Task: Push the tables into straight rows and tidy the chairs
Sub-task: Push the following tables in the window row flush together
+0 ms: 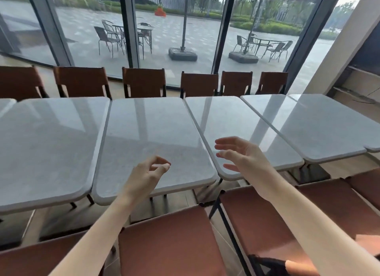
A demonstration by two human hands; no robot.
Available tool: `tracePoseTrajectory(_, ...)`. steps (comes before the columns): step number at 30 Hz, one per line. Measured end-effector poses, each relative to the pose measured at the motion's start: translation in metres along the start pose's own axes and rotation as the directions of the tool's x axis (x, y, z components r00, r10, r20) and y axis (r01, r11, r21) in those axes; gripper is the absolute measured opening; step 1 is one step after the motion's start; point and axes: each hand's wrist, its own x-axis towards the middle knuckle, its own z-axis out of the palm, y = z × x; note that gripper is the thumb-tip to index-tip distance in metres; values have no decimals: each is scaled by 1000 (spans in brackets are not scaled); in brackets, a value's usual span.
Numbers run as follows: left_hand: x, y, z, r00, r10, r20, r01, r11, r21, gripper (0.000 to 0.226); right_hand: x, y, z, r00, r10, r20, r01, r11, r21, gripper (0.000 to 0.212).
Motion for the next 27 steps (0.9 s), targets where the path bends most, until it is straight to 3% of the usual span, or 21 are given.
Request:
tracePoseTrajectory(7, 22, -52, 47, 987, -126, -100, 140, 979, 146, 6, 65, 82, -15, 993, 41, 110, -39, 999, -19, 23)
tracePoseTrajectory(12, 43, -112, 79, 979, -179, -96, 202, 909, 365, 23, 109, 165, -3, 974, 100, 201, -66, 984, -165, 34)
tracePoseTrajectory(18, 74, -170, 92, 982, -175, -64, 179, 787, 591, 52, 138, 246, 24, 953, 145, 268, -35, 926, -376, 48)
tracePoseTrajectory(27, 119, -225, 82, 984, -176, 15, 99, 618, 780, 77, 187, 297, 63, 906, 147, 396, 120, 809, -576, 69)
